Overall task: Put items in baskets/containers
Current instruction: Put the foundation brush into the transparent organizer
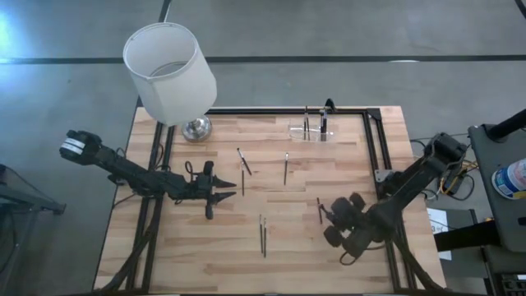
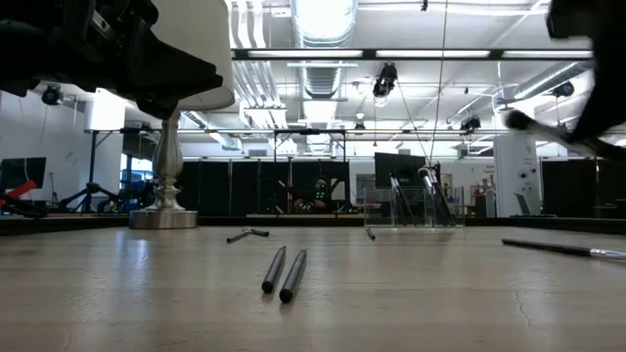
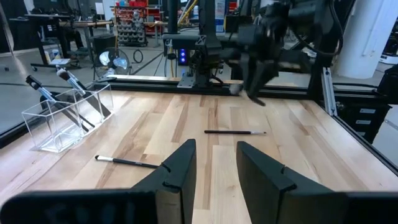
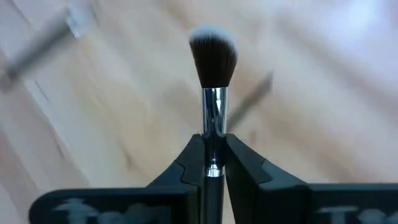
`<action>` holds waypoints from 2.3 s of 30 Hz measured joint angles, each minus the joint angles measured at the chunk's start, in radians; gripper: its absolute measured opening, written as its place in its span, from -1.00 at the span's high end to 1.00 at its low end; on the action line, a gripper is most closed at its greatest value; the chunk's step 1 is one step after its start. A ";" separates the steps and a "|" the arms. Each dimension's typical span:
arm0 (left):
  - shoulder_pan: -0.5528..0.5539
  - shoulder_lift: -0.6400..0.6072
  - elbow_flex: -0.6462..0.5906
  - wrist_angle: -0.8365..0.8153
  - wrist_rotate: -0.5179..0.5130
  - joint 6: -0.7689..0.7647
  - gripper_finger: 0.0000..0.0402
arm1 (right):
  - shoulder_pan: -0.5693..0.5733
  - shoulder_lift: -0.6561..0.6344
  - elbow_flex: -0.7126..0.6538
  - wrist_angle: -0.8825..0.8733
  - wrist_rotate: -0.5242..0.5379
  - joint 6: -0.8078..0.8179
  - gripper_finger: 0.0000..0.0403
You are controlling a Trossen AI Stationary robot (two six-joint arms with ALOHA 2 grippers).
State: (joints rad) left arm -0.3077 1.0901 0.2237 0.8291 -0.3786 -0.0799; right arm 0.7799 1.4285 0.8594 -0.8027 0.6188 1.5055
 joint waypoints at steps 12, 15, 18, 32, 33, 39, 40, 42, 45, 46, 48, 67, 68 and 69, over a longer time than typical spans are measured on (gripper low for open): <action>0.000 0.000 0.000 0.006 0.000 0.005 0.46 | -0.165 -0.116 -0.156 0.351 0.577 -0.427 0.83; 0.000 0.000 0.000 0.008 0.000 0.007 0.46 | -0.274 -0.161 -0.237 0.656 0.481 -0.723 0.83; 0.000 0.000 0.000 0.008 0.000 0.011 0.46 | -0.416 -0.185 -0.338 1.117 0.135 -1.126 0.83; 0.001 0.000 0.000 0.008 0.000 0.022 0.46 | -1.022 -0.124 -0.429 1.598 -0.051 -1.413 0.83; 0.001 0.000 0.000 0.008 0.000 0.022 0.46 | -1.049 -0.109 -0.425 1.620 -0.032 -1.412 0.83; 0.001 0.000 0.000 0.008 0.000 0.021 0.46 | -1.177 0.052 -0.424 1.735 -0.013 -1.378 0.83; 0.001 0.000 0.000 0.008 0.000 0.021 0.46 | -1.191 0.081 -0.424 1.764 -0.013 -1.377 0.83; 0.001 0.000 0.000 0.008 0.000 0.021 0.46 | -1.212 0.132 -0.422 1.810 -0.013 -1.359 0.83; 0.001 0.000 0.000 0.008 0.000 0.021 0.46 | -1.233 0.192 -0.401 1.828 -0.014 -1.360 0.83; 0.001 0.000 0.000 0.008 0.000 0.021 0.46 | -1.239 0.206 -0.392 1.830 -0.014 -1.368 0.83; 0.001 0.000 0.000 0.008 0.000 0.021 0.46 | -1.249 0.228 -0.378 1.828 -0.014 -1.370 0.83; 0.002 0.000 0.000 0.008 0.000 0.016 0.46 | -1.258 0.229 -0.377 1.646 0.031 -1.146 0.59; 0.002 0.000 0.000 0.008 0.000 0.016 0.46 | -1.258 0.229 -0.377 1.642 0.030 -1.134 0.56; 0.002 0.000 0.000 0.007 0.000 0.016 0.46 | -1.258 0.229 -0.377 1.637 0.029 -1.121 0.54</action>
State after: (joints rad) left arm -0.3058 1.0901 0.2237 0.8366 -0.3782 -0.0639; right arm -0.4782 1.6573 0.4824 0.8346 0.6477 0.3843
